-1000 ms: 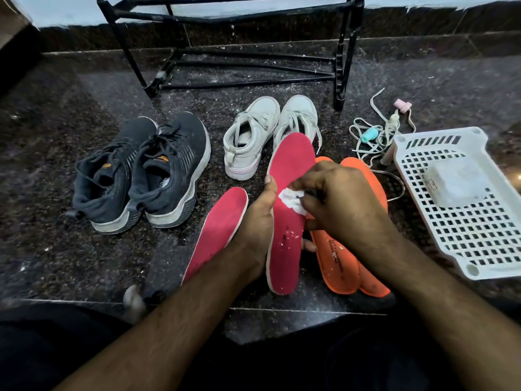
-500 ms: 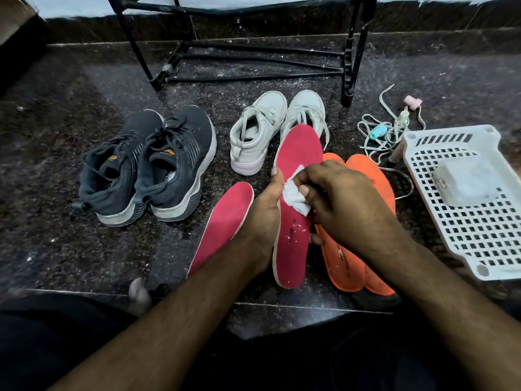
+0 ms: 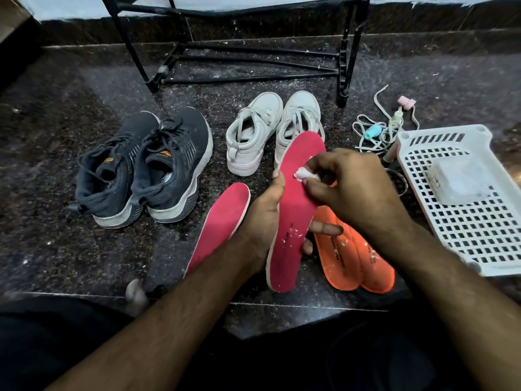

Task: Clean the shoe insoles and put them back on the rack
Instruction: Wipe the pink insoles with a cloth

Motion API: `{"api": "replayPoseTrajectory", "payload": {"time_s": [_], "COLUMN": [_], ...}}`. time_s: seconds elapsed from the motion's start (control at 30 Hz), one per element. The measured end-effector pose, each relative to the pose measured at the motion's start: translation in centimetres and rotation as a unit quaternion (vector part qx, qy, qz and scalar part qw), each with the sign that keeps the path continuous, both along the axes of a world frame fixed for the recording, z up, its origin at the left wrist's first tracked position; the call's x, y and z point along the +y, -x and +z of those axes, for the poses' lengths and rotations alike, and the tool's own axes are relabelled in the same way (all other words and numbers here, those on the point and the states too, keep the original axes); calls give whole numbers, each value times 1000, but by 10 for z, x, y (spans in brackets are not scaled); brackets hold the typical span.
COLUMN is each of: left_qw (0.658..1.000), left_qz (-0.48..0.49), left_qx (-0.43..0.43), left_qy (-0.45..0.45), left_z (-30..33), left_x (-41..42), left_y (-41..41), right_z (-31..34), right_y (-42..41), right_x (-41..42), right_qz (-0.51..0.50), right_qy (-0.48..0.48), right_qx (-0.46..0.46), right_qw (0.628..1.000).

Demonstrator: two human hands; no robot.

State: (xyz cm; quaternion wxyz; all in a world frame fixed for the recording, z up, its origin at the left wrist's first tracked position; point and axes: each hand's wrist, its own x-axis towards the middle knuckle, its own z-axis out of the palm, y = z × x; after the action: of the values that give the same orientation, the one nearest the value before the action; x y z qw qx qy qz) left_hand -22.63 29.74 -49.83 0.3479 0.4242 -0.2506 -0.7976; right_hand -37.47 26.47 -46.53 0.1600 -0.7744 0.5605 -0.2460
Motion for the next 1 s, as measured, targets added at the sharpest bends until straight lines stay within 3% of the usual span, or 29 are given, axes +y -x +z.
{"api": "replayPoseTrajectory", "payload": {"time_s": [0.2,0.37,0.53,0.63,0.8,1.0], "left_qw": [999,1000,997,997,999,998], "left_qz": [28,7,57,64,36,62], "left_qx": [0,9,11,-4,0,7], "left_qy": [-16,2,-49,-33,-8,-26], "left_z": [3,6,1,2,4,6], "left_x": [0,1,0,1,-1,-1], "left_y": [-2,3,1,2,2,0], "right_z": [2,1,-3,2,-3,1], "right_y": [-20,0,-24,-16,-1,-15], "right_x": [25,6,30,26,11,26], "right_qz": [105,14,112,117,44,140], "right_qy": [-56,-5,-6,-28,-3,-54], "right_qx": [-19,31,122,123,137,90], "right_qw": [993,999,986,985,990,985]}}
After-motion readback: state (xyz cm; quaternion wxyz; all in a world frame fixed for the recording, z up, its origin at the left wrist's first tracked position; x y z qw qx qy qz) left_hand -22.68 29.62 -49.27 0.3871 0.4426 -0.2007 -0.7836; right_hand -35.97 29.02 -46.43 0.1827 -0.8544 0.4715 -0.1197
